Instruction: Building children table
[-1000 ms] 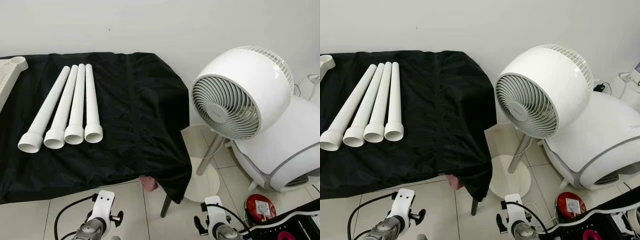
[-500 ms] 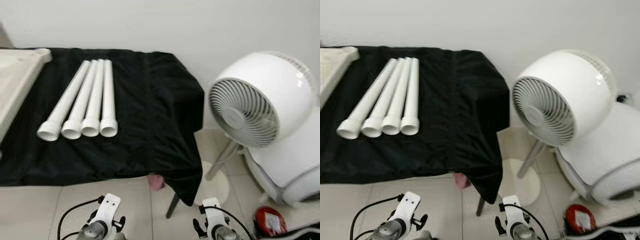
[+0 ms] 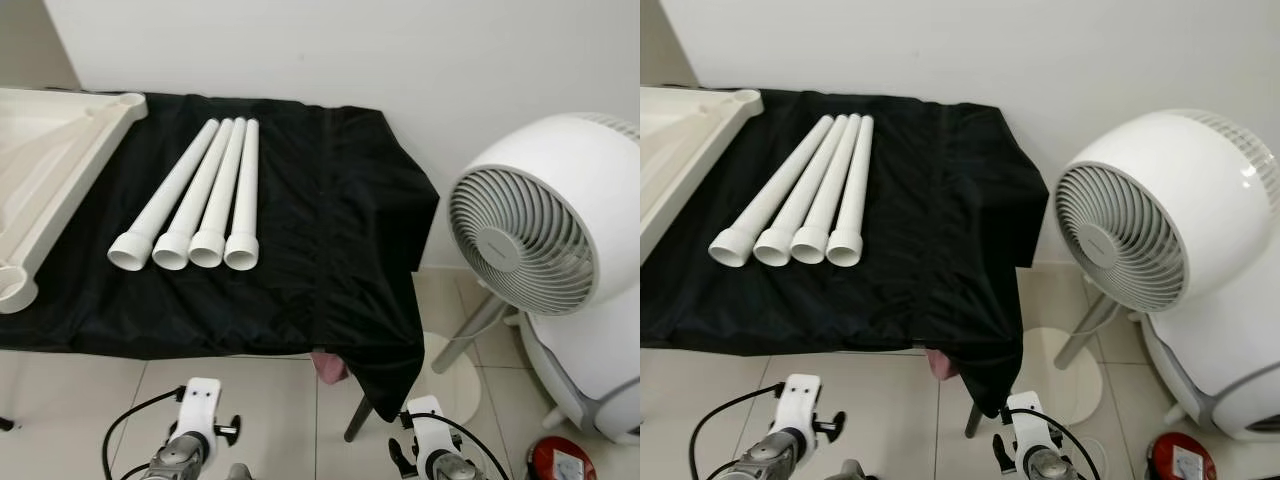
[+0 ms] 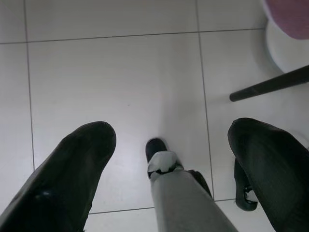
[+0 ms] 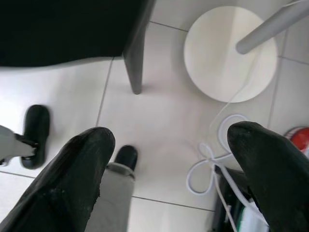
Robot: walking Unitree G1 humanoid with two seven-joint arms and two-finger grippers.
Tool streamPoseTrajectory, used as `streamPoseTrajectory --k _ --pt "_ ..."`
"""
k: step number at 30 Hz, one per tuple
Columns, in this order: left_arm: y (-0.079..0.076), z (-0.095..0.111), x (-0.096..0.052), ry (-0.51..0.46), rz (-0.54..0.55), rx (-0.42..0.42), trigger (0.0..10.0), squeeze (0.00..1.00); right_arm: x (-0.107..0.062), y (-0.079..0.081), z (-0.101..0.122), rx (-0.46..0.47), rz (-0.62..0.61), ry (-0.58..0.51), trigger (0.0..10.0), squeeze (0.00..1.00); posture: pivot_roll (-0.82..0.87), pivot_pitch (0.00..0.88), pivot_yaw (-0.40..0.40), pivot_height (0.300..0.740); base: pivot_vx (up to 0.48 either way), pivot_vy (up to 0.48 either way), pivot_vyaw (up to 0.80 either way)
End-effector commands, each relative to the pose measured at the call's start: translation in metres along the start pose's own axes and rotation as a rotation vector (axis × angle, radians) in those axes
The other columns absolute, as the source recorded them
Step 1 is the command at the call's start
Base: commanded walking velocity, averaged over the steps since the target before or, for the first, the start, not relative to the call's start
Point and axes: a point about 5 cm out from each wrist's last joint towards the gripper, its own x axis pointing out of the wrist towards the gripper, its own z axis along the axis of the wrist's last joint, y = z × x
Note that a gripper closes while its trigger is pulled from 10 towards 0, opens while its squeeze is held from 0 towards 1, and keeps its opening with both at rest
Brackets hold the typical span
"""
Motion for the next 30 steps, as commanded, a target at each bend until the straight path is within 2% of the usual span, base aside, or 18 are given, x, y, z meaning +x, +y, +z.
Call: streamPoseTrajectory --k 1,16,30 --pt "0.0069 -0.0068 -0.0025 0.028 0.030 -0.011 10.0 0.00 -0.0003 0.0044 -0.0031 0.002 0.012 0.017 10.0 0.00 -0.05 0.000 -0.021 0.740 0.000 0.375 0.00" --pt "0.0091 -0.0075 -0.0027 0.038 0.038 -0.017 10.0 0.00 -0.0001 0.0024 -0.0026 -0.005 0.008 0.020 10.0 0.00 -0.05 0.000 -0.019 0.740 0.000 0.376 0.00" --pt "0.0079 -0.0101 -0.0037 0.038 0.021 0.006 10.0 0.00 -0.0019 0.0029 -0.0085 -0.003 0.010 0.035 10.0 0.00 -0.06 0.000 -0.016 0.740 0.000 0.000 0.00"
